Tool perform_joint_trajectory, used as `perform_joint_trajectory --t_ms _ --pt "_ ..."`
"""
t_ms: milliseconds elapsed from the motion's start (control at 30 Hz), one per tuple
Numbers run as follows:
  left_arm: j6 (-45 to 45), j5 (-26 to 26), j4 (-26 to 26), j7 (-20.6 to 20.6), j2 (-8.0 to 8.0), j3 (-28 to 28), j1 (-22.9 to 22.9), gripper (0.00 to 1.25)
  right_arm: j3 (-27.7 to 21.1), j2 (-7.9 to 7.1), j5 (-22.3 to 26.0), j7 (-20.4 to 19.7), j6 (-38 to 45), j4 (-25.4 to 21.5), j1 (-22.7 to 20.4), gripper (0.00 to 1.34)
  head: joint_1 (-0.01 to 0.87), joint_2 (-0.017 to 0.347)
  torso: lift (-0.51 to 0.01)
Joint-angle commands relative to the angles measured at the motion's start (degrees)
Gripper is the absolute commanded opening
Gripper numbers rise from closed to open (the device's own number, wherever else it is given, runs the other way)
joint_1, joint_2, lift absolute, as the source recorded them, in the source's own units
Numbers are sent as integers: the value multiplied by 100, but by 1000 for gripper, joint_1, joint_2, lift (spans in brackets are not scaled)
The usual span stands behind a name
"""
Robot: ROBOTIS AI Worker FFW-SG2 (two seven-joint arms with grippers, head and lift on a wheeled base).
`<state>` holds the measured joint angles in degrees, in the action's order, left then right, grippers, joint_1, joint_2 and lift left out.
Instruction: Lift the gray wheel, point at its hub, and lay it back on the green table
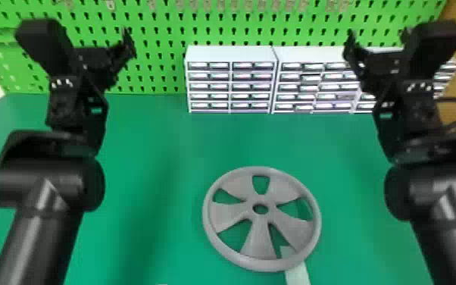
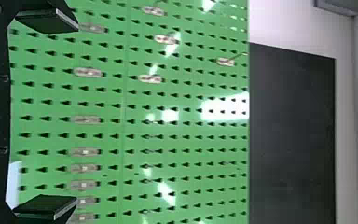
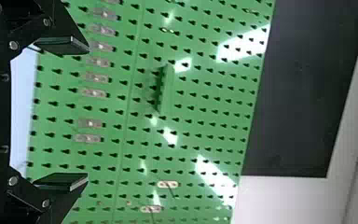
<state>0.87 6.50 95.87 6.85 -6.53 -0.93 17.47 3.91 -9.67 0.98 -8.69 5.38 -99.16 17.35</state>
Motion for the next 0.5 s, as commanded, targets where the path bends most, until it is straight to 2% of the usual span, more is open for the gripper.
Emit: perform_joint_trajectory --t_ms 0,200,467 --pt "-7 -61 -16 -9 126 75 -332 1250 -48 27 25 -1 -90 -25 -346 1009 692 48 -93" --pt "-7 -52 -16 -105 117 23 -657 1250 -145 0 87 -1 -72 -148 -768 1009 692 48 -93" --pt "-245 115 98 -299 117 67 -1026 1239 -321 88 157 -1 -64 -262 -1155 1009 692 48 -93"
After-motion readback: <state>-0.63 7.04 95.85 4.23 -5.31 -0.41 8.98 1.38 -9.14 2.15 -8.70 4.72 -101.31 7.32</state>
